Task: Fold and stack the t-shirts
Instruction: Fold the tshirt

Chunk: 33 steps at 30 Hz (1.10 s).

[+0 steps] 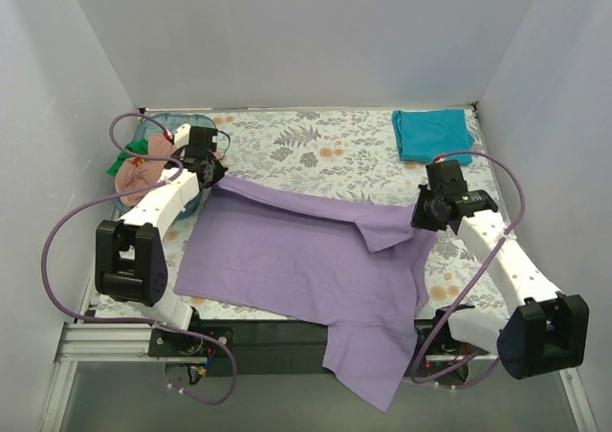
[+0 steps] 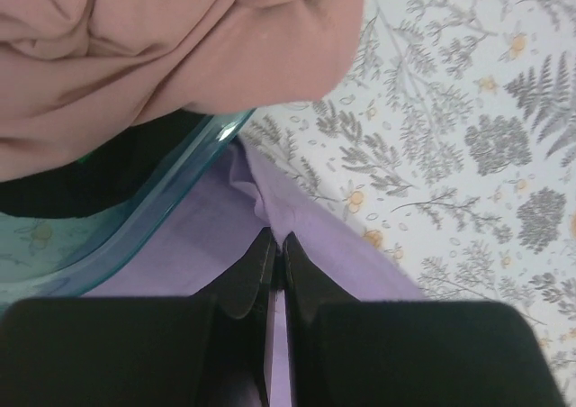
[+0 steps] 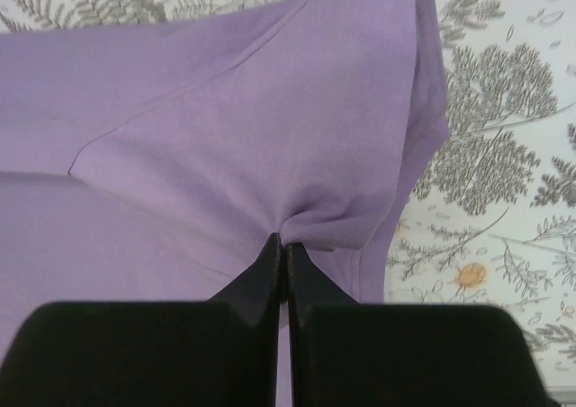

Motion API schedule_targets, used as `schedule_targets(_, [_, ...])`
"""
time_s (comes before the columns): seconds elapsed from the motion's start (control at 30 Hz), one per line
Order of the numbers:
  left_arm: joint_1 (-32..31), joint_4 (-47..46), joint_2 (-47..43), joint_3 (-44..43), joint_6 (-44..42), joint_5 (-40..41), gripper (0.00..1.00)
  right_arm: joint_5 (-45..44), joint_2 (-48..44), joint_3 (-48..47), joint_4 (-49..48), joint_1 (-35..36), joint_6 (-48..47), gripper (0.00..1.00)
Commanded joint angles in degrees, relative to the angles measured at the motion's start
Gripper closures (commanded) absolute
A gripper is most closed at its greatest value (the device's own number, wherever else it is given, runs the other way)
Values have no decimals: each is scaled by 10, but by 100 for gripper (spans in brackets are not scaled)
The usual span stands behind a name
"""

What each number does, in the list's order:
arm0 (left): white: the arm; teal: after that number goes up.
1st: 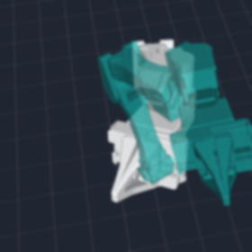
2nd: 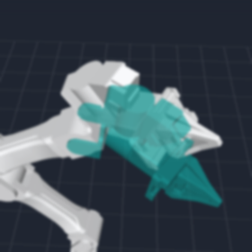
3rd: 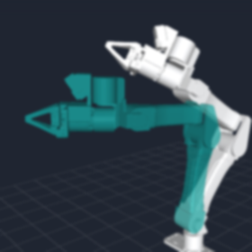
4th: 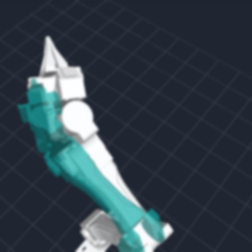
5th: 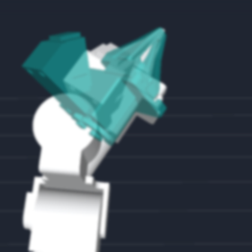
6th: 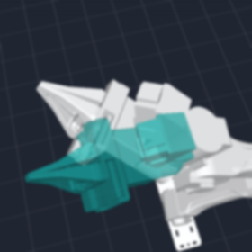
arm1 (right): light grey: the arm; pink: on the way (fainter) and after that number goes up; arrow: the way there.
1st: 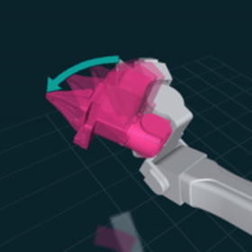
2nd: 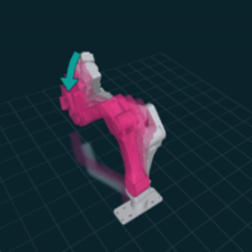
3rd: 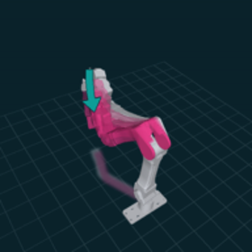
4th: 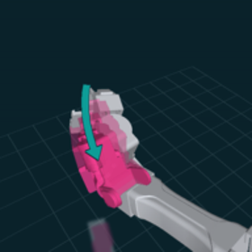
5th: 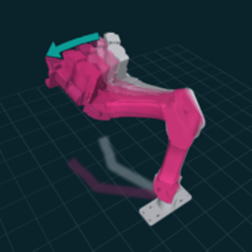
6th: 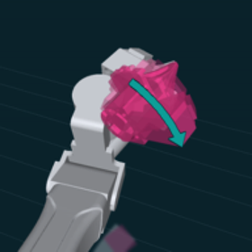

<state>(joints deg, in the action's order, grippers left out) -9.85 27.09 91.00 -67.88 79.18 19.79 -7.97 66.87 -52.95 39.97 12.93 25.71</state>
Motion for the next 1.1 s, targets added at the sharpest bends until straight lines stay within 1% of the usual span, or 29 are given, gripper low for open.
schedule_targets(0.0, [4, 32, -24, 20, -12, 13, 100, 4, -29, 19, 54, 13, 30, 99])
schedule_targets(0.1, [4, 59, -26, 27, -1, 31, 100, 8, -54, 42, 65, 24, 50, 99])
schedule_targets(0.23, [4, 45, -41, 58, -3, 23, 100, 17, -100, 91, 71, 44, 92, 99])
schedule_targets(0.33, [4, 51, -37, 56, -4, 26, 100, 25, -131, 114, 75, 46, 109, 99])
schedule_targets(0.4, [4, 52, -36, 56, -3, 26, 100, 18, -141, 116, 87, 47, 115, 99])
schedule_targets(0.57, [4, 53, -36, 70, 5, 29, 100, 28, -155, 159, 86, 48, 128, 98])
schedule_targets(0.7, [4, 61, -31, 71, 15, 32, 100, 36, -159, 202, 63, 48, 138, 97])
schedule_targets(0.73, [4, 63, -29, 72, 20, 33, 100, 38, -162, 208, 59, 48, 140, 93])
schedule_targets(0.8, [4, 72, -25, 72, 25, 35, 100, 45, -164, 220, 54, 48, 143, 88])
schedule_targets(0.83, [4, 74, -23, 72, 28, 36, 100, 45, -167, 223, 55, 48, 141, 79])
schedule_targets(0.9, [4, 81, -22, 70, 32, 34, 99, 47, -169, 224, 55, 48, 132, 66])
schedule_targets(0.93, [4, 83, -23, 67, 32, 31, 95, 48, -171, 222, 55, 48, 129, 50])
schedule_targets(0.97, [4, 86, -24, 65, 32, 27, 81, 49, -173, 215, 56, 48, 125, 44])
schedule_targets(1.0, [4, 93, -26, 62, 32, 24, 72, 52, -175, 210, 56, 48, 123, 38])
schedule_targets(1.03, [4, 96, -34, 58, 32, 23, 66, 55, -176, 204, 56, 48, 112, 29])
schedule_targets(1.07, [4, 96, -40, 58, 34, 16, 62, 59, -177, 196, 56, 48, 109, 25])
